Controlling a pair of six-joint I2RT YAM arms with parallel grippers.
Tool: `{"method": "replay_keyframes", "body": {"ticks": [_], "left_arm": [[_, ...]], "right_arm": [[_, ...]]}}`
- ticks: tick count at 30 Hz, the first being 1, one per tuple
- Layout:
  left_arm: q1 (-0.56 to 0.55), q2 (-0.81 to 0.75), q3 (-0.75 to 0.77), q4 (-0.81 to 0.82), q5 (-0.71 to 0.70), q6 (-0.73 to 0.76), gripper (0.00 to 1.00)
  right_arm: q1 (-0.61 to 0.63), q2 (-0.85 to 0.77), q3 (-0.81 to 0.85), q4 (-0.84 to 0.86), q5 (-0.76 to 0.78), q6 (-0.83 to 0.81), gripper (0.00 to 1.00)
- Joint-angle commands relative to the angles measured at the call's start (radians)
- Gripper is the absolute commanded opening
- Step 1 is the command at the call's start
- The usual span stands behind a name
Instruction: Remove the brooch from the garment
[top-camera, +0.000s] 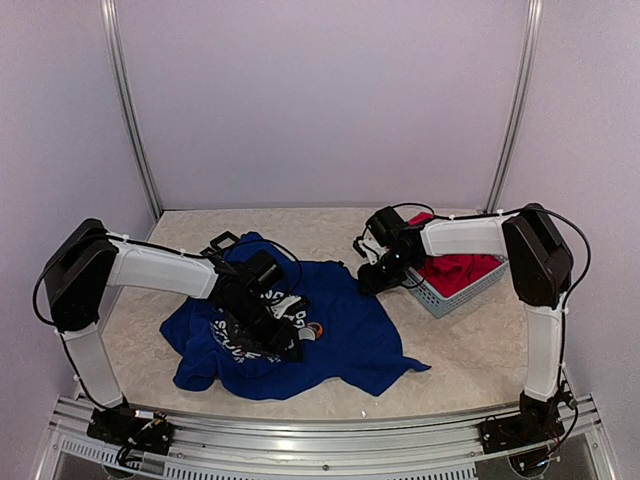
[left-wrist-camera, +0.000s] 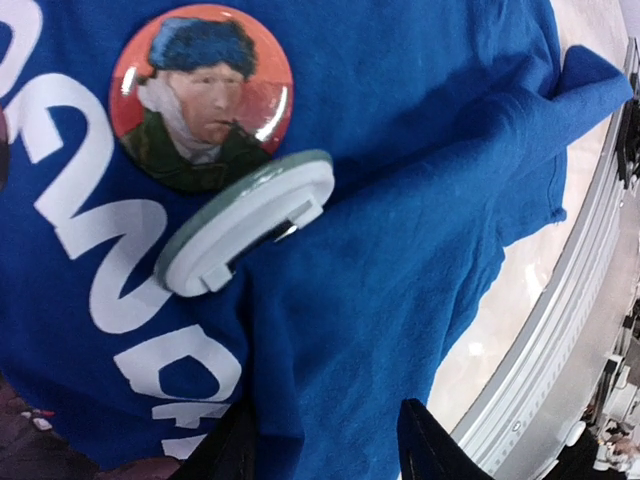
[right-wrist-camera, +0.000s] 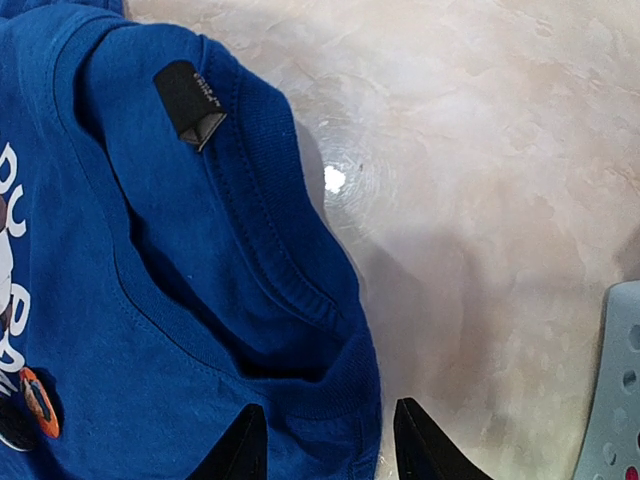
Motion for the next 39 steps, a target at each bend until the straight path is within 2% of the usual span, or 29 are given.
{"method": "replay_keyframes", "body": {"ticks": [1, 3, 7, 9, 13, 16, 20, 23, 27, 31, 35, 39], "left_arm": [[-0.034, 0.021, -0.012, -0.009, -0.022, 0.000, 0.44], [-0.040, 0.025, -0.017, -0.013, -0.027, -0.006, 0.34], [-0.051, 0.034, -0.028, -0.024, -0.050, -0.016, 0.13], [-0.056, 0.025, -0.035, -0.026, -0.067, -0.023, 0.08], [-0.061, -0.014, -0.066, -0.020, -0.105, -0.041, 0.03], [-0.062, -0.039, -0.079, -0.007, -0.124, -0.058, 0.00], [-0.062, -0.053, -0.067, 0.009, -0.140, -0.074, 0.00], [-0.062, -0.065, -0.049, 0.014, -0.178, -0.078, 0.08], [-0.060, -0.132, -0.035, 0.033, -0.261, -0.069, 0.45], [-0.062, -0.181, 0.023, 0.024, -0.316, -0.034, 0.66], [-0.066, -0.159, 0.103, -0.002, -0.324, 0.002, 0.77], [-0.093, -0.064, 0.160, -0.049, -0.360, 0.041, 0.82]], "right_arm": [[-0.008, 0.027, 0.021, 0.017, -0.041, 0.008, 0.40], [-0.008, 0.031, 0.021, 0.023, -0.048, 0.013, 0.31], [-0.007, 0.030, 0.019, 0.032, -0.009, 0.042, 0.08], [-0.008, 0.031, 0.024, 0.018, 0.049, 0.068, 0.00], [-0.012, 0.030, 0.026, -0.002, 0.120, 0.098, 0.00], [-0.012, 0.013, 0.025, 0.000, 0.098, 0.080, 0.00], [0.006, -0.069, -0.017, 0.026, 0.082, -0.004, 0.44], [0.022, -0.151, -0.059, 0.019, 0.082, -0.040, 0.59], [0.033, -0.227, -0.129, 0.003, 0.053, -0.013, 0.66], [0.049, -0.283, -0.191, 0.022, 0.053, 0.047, 0.67], [0.056, -0.319, -0.229, 0.067, 0.066, 0.120, 0.67], [0.058, -0.344, -0.235, 0.088, 0.098, 0.160, 0.67]]}}
